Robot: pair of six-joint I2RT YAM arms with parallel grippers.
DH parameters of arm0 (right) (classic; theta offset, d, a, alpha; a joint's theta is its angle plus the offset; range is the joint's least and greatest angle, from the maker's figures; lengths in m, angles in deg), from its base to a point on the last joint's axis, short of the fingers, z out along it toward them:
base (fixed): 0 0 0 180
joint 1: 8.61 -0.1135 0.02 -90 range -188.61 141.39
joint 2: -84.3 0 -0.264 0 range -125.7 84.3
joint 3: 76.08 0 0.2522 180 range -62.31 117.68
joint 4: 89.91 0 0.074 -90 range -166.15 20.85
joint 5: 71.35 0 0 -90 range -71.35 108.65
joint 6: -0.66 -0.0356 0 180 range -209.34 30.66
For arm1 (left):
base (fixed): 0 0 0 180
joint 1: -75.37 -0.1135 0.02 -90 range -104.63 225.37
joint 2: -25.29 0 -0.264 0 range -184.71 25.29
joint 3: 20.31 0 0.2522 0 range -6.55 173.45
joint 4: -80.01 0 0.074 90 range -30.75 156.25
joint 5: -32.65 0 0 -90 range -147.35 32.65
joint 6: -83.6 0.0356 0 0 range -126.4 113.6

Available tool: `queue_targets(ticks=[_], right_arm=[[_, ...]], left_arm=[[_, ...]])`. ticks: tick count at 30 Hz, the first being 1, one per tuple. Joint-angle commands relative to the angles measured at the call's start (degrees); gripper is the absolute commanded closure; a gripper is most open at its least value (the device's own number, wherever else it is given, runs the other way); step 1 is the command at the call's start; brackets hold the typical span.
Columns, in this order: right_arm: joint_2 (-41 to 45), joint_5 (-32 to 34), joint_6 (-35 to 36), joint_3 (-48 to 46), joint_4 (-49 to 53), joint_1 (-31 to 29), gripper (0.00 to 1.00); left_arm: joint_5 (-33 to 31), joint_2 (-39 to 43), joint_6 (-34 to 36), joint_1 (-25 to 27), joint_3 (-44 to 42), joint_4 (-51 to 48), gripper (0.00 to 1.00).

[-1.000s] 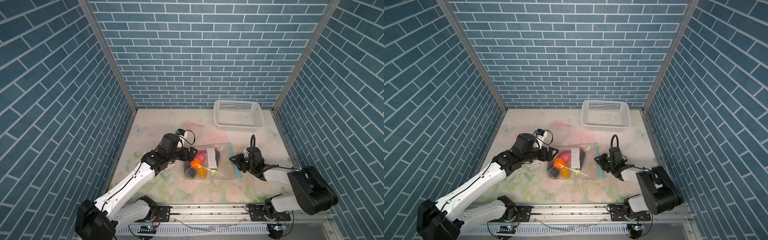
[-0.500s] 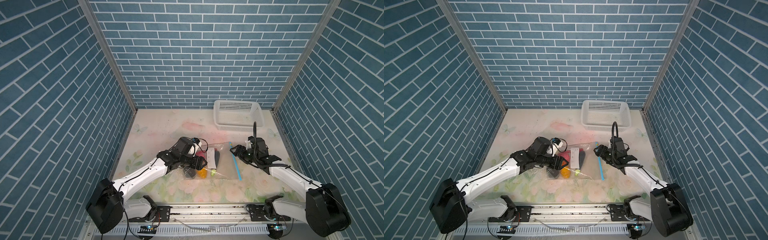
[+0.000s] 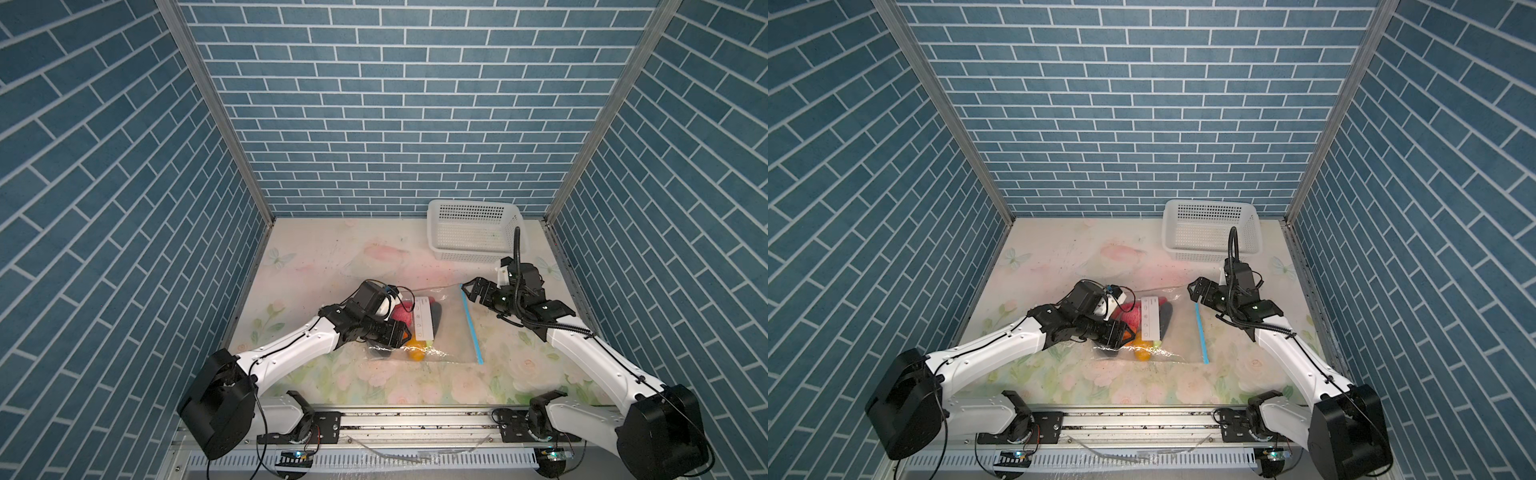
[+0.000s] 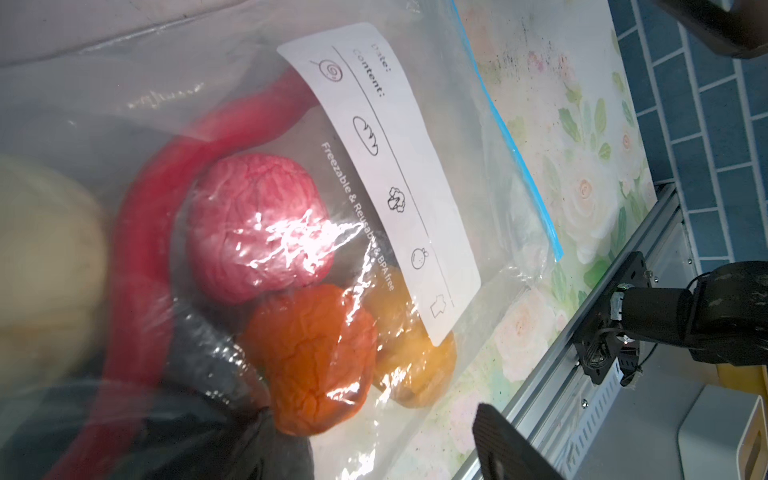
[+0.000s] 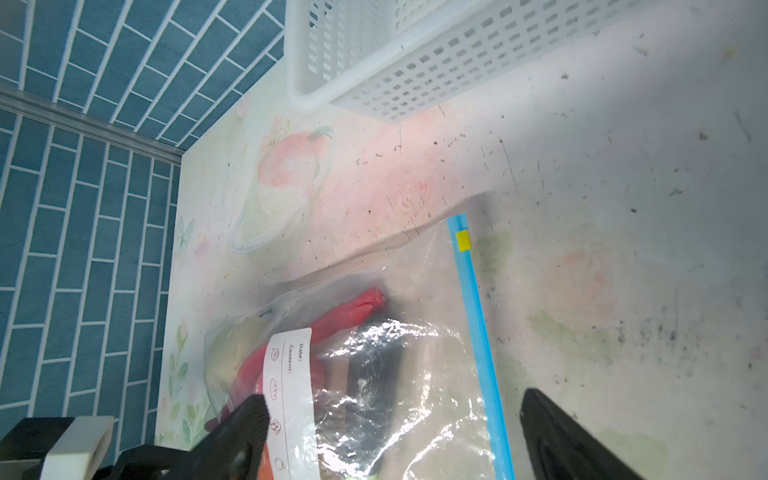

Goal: Place the food in the zip-top bag and seal the zipper

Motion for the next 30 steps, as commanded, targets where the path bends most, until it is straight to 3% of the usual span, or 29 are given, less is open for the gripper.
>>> queue_targets(ticks=[1, 6, 10, 13, 18, 22, 30], right_arm=[[0.63, 2.83, 6.22, 2.30, 2.28, 1.07, 0.04], [2.54, 12.53, 17.79, -4.16, -6.32, 3.13, 0.05], [4.97, 21.34, 24.69, -13.32, -20.07, 3.98, 0.06], [5.13, 27.26, 31.26, -17.26, -27.86, 4.25, 0.05], [4.42, 34.42, 41.73, -19.91, -34.13, 4.52, 0.03], [0.53, 38.87, 43.50, -24.65, -45.73, 6.30, 0.02], [-9.99, 37.22, 42.28, -28.43, -65.21, 10.56, 0.02]], left_arm=[[-2.44, 2.76, 2.21, -0.90, 1.71, -2.04, 0.18], [-12.34, 9.50, 5.18, -3.62, 2.18, -0.40, 0.01], [-26.75, 12.74, 6.60, -6.35, 0.93, 2.42, 0.01], [-42.68, 11.91, 7.16, -7.48, 1.20, 2.21, 0.01], [-52.24, 10.78, 18.18, -10.35, -5.60, 17.08, 0.09], [-49.35, 10.87, 24.52, -15.76, -11.20, 26.82, 0.11], [-40.99, 6.89, 29.01, -28.88, -19.50, 41.05, 0.14]])
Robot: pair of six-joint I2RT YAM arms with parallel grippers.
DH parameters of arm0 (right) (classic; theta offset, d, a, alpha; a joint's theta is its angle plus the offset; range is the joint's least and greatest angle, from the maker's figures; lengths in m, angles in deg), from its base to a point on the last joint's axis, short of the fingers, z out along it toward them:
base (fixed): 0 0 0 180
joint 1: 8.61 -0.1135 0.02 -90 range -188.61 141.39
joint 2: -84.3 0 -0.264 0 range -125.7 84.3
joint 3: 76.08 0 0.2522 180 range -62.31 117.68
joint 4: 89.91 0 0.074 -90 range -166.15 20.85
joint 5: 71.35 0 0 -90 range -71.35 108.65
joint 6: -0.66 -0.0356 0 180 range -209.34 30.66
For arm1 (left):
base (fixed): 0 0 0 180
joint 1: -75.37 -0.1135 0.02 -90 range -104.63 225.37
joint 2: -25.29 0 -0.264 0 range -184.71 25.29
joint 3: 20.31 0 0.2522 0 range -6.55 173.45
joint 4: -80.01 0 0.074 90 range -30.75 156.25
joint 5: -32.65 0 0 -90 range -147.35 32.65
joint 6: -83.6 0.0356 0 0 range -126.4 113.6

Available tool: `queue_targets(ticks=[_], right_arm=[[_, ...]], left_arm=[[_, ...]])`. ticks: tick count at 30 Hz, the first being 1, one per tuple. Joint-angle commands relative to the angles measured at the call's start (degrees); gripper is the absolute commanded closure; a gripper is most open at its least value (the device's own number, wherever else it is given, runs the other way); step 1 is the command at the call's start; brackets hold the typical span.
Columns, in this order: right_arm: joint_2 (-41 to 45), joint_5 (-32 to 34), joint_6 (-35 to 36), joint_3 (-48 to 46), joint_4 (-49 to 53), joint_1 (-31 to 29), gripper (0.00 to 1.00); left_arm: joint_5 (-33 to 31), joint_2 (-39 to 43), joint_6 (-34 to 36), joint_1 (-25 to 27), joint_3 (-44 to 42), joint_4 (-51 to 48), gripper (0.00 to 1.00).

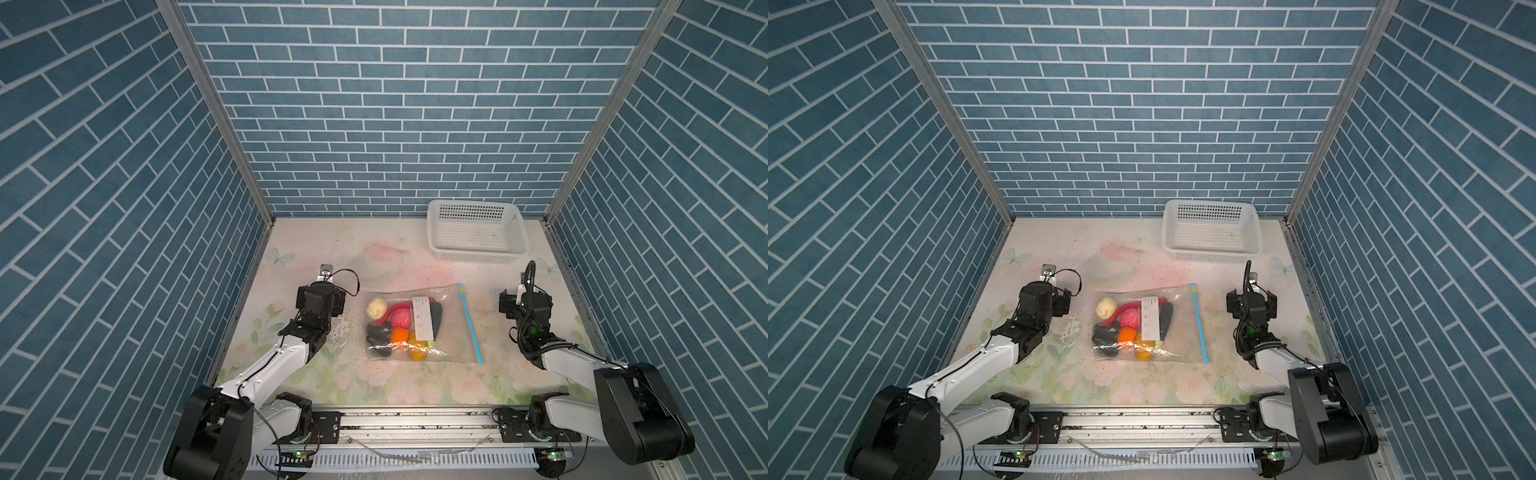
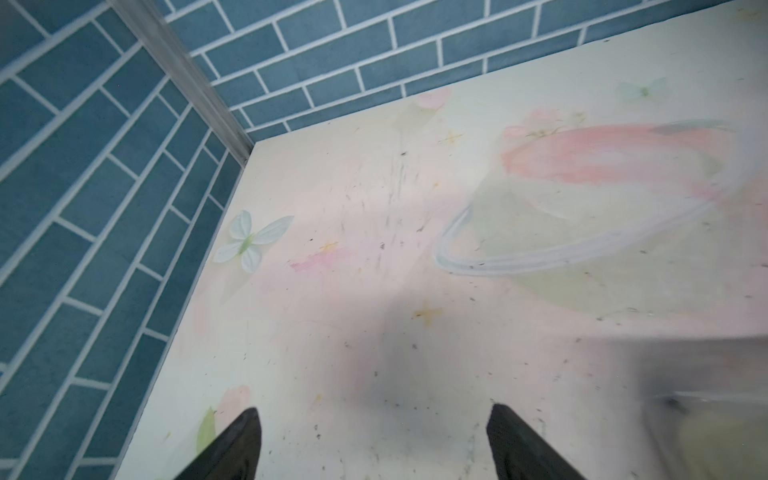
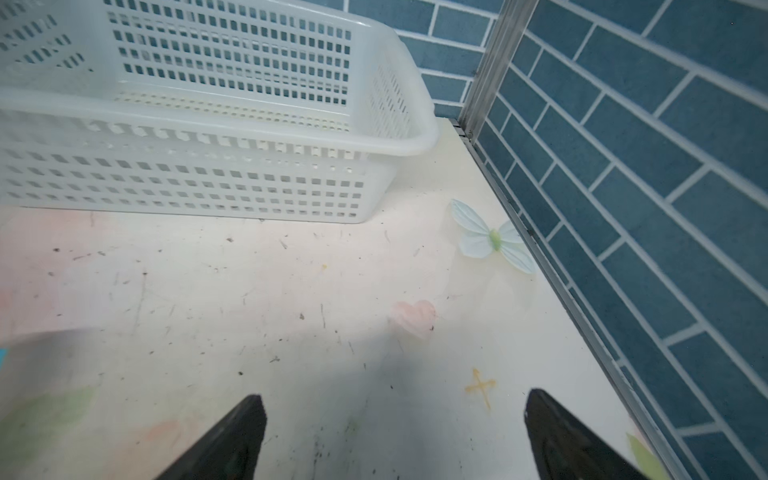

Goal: Place the food in the zip-top bag and seal the zipper

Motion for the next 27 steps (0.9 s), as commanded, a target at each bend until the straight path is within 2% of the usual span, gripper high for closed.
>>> queue_targets(ticks=[1, 4, 8, 10, 13, 19, 21, 27], right_arm=[[-3.54, 0.59, 2.81, -1.38, -15.34, 1.23, 0.02], [-9.65, 1.00, 3.80, -1.09, -22.90, 2.22, 0.02], [-12.04, 0.72, 2.87, 0.95, -20.40, 3.00, 0.02], [-11.71, -0.69, 2.18, 0.99, -19.73, 3.68, 0.02], [-11.88, -1.99, 1.38, 0.47, -20.59, 4.65, 0.02], [-12.93, -9.60, -0.64, -0.91, -22.95, 8.19, 0.02], [-16.37, -11.31, -1.01, -1.63, -28.17, 9.00, 0.03], [-15.60, -13.09, -1.75, -0.15, -24.08, 10.04, 0.04]], left_arm=[[4.41, -2.08, 2.71, -4.59, -2.19, 10.31, 0.15], [9.08, -6.42, 2.83, -8.88, -4.73, 19.89, 0.17], [12.52, -11.83, 2.81, -11.49, -3.66, 25.03, 0.17], [13.70, -13.04, 1.63, -12.42, -1.40, 22.57, 0.18], [16.86, -16.52, -2.11, -14.50, -2.09, 28.48, 0.18], [18.81, -20.46, -1.88, -14.81, -2.57, 32.47, 0.18], [20.34, -20.67, -2.18, -15.35, -3.05, 33.40, 0.16], [20.85, -20.83, -2.19, -15.56, -3.33, 34.04, 0.13]])
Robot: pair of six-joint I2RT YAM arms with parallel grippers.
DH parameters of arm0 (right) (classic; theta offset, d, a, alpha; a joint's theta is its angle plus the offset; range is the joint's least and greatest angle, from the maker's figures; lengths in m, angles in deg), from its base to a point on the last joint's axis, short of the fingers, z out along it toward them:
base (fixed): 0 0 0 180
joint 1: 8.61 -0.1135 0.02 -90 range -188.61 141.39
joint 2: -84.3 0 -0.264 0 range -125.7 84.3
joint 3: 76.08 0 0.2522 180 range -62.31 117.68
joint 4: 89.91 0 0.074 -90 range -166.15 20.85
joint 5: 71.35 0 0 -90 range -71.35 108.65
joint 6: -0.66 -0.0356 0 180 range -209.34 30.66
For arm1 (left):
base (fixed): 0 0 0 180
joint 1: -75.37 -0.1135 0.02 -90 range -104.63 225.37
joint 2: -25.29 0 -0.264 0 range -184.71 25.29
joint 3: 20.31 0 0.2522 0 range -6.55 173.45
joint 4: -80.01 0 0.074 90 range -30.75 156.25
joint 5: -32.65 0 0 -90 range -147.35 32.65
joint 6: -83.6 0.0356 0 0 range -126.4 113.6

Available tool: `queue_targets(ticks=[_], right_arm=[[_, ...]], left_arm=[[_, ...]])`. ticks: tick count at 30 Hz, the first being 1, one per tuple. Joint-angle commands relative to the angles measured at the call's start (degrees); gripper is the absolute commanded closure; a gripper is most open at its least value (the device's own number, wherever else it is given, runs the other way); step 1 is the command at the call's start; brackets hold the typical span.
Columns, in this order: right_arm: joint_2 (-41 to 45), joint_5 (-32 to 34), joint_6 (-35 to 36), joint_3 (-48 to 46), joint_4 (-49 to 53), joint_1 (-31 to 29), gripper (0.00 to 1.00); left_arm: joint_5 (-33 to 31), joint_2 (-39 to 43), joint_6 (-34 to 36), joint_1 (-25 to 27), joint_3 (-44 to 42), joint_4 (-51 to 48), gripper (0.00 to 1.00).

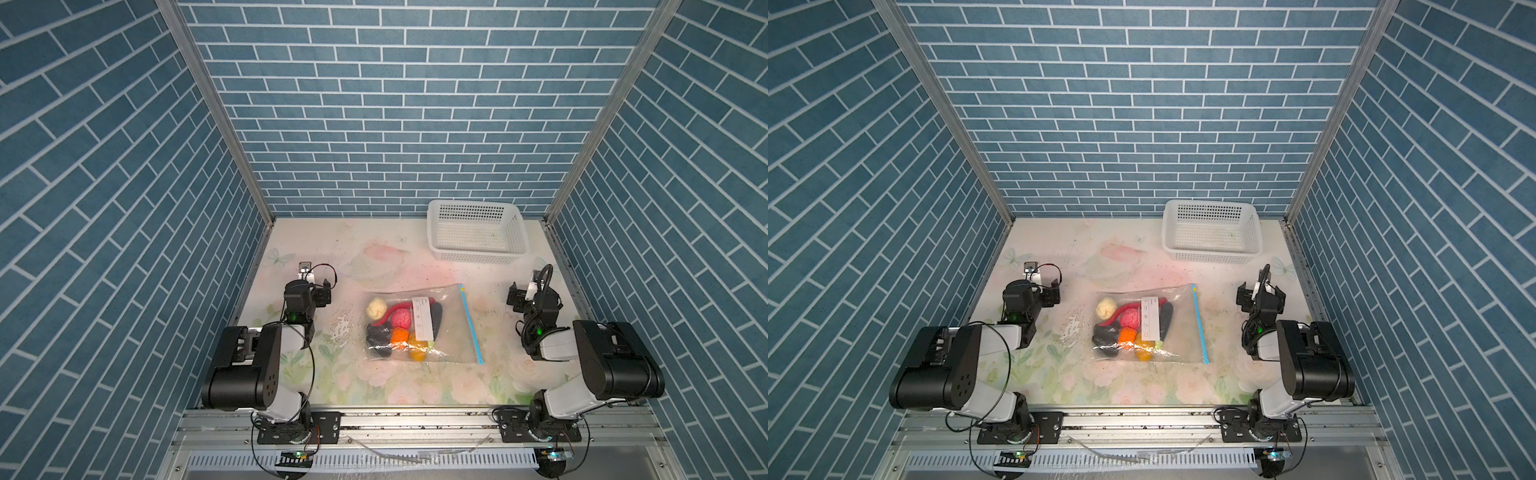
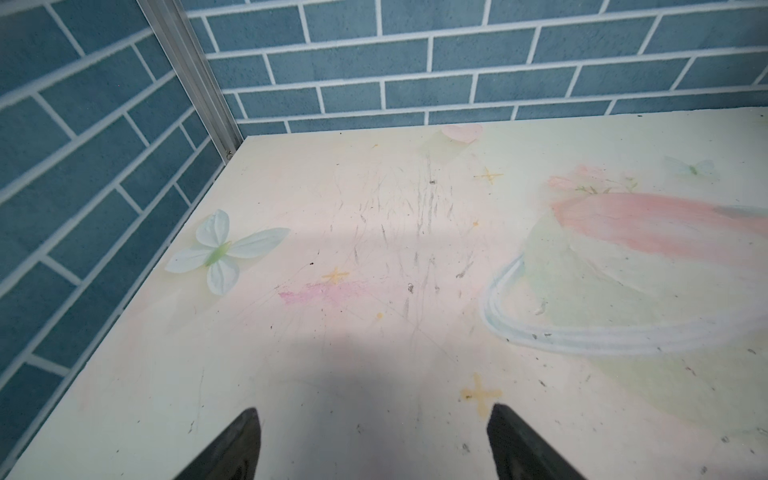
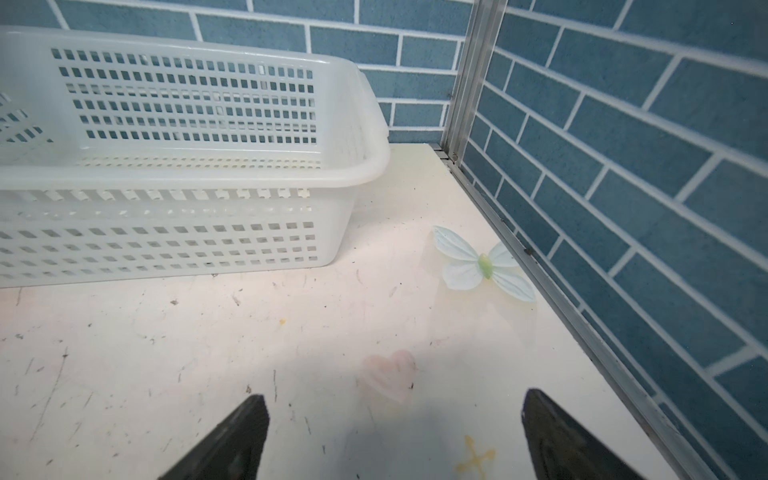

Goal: Place the food in the zip-top bag and seal the zipper

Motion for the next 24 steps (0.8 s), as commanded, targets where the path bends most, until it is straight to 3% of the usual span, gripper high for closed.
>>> queue_targets(ticks=[1, 8, 14, 15, 24], right_arm=[[-0.15, -2.80, -1.38, -0.04, -1.50, 0.50, 0.03], [-0.12, -5.23, -1.13, 0.66, -0.01, 0.96, 0.02], [-0.08, -7.63, -1.07, 1.77, 2.33, 1.52, 0.07], [-0.05, -8.02, -1.05, 1.90, 2.73, 1.54, 0.01], [-0.18, -16.05, -1.55, 6.60, 11.66, 4.56, 0.01]], left_arm=[[1.55, -0.41, -0.20, -0.43, -0.68, 2.46, 0.12], [2.66, -1.15, 0.33, -0.30, -1.51, 4.66, 0.11], [2.63, -1.46, 0.33, -0.34, -1.73, 5.70, 0.08], [2.59, -1.52, 0.33, -0.22, -1.83, 5.76, 0.08], [1.30, -1.54, 0.69, 0.32, -1.41, 5.08, 0.01]])
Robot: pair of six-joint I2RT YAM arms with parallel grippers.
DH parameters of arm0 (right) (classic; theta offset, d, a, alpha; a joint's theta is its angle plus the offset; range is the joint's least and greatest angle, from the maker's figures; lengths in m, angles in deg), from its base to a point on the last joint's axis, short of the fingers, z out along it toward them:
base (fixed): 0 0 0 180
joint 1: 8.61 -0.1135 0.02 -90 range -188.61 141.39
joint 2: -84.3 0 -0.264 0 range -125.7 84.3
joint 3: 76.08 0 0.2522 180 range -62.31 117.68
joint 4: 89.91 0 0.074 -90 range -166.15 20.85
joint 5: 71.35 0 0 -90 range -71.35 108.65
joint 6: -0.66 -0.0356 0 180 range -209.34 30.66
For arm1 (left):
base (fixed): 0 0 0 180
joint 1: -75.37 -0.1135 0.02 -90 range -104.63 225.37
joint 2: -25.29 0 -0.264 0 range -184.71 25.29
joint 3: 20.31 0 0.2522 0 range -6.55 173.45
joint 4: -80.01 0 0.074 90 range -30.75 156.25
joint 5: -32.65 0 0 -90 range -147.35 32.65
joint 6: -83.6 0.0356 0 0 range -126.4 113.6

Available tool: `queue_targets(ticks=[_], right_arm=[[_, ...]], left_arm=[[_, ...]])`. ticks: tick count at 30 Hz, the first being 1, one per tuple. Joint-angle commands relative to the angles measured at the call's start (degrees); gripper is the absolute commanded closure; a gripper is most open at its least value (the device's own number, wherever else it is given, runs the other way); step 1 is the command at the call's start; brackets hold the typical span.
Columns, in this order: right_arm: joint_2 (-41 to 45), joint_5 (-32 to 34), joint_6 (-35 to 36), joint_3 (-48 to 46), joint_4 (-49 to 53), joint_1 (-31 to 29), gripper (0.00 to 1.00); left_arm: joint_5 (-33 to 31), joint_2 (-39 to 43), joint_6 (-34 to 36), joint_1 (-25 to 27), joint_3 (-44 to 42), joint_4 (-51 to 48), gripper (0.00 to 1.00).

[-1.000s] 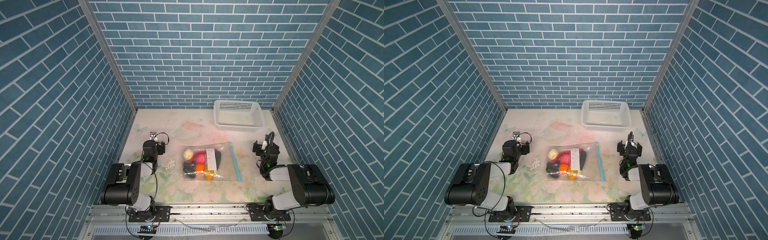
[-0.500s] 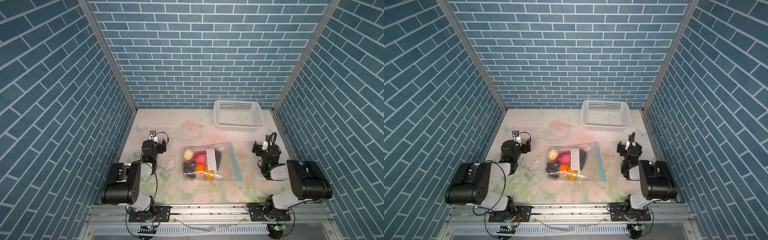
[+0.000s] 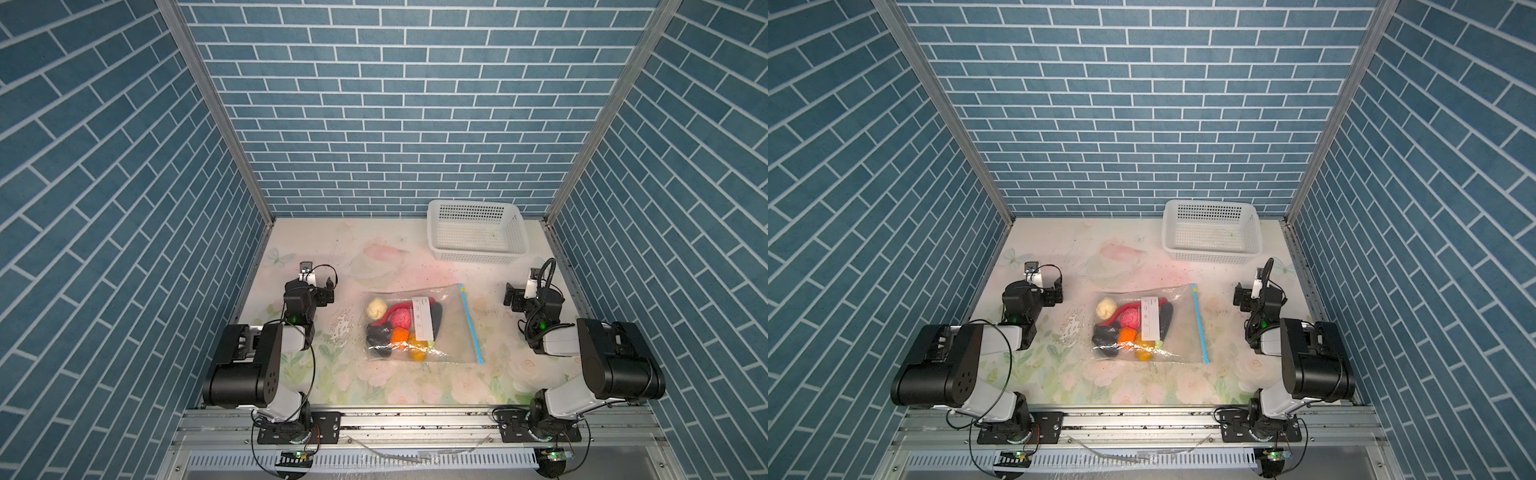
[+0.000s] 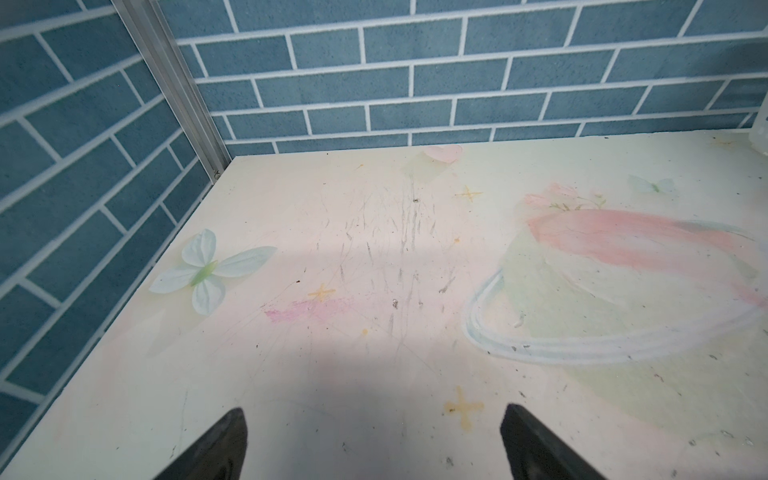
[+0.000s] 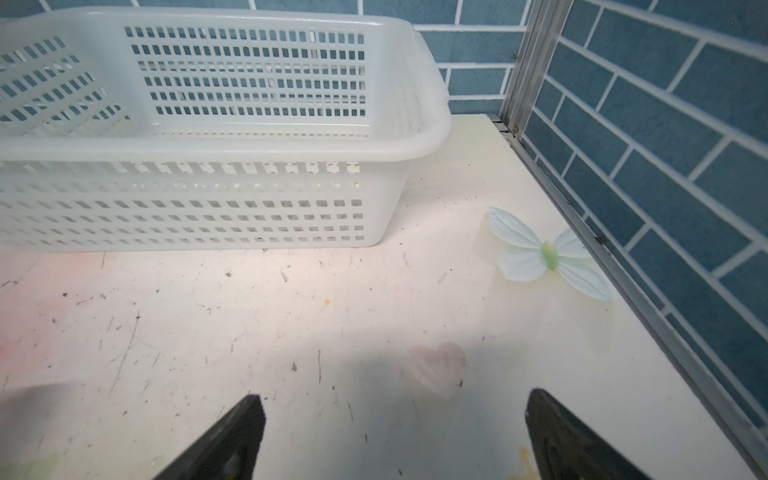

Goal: Place the food in the zip-top bag and seal the zipper

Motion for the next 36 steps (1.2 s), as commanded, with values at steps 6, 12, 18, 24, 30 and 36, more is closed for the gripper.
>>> queue_targets(ticks=[6, 12, 18, 24, 30, 36], right_arm=[[-0.37, -3.92, -1.27, 3.15, 4.24, 1.14, 0.01], [-0.51, -9.44, -1.01, 2.92, 3.68, 2.40, 0.01], [-0.12, -9.99, -0.41, 2.06, 2.31, 2.51, 0.01], [-0.06, -9.92, -0.22, 2.03, 2.40, 2.24, 0.01], [-0.15, -10.81, -0.39, 2.29, 2.72, 2.42, 0.01], [-0.10, -11.18, -0.18, 2.20, 2.59, 2.42, 0.01]], left_arm=[[-0.49, -0.68, 0.47, 0.16, -0.38, 0.95, 0.01], [-0.22, -0.71, 0.63, 0.16, -0.14, 0.63, 0.01], [-0.14, -0.70, 0.54, 0.16, -0.29, 0.69, 0.01], [-0.06, -0.69, 0.64, 0.16, -0.34, 0.84, 0.01], [-0.14, -0.71, 0.69, 0.16, -0.23, 0.73, 0.01], [-0.14, -0.65, 0.65, 0.16, -0.28, 0.75, 0.01]])
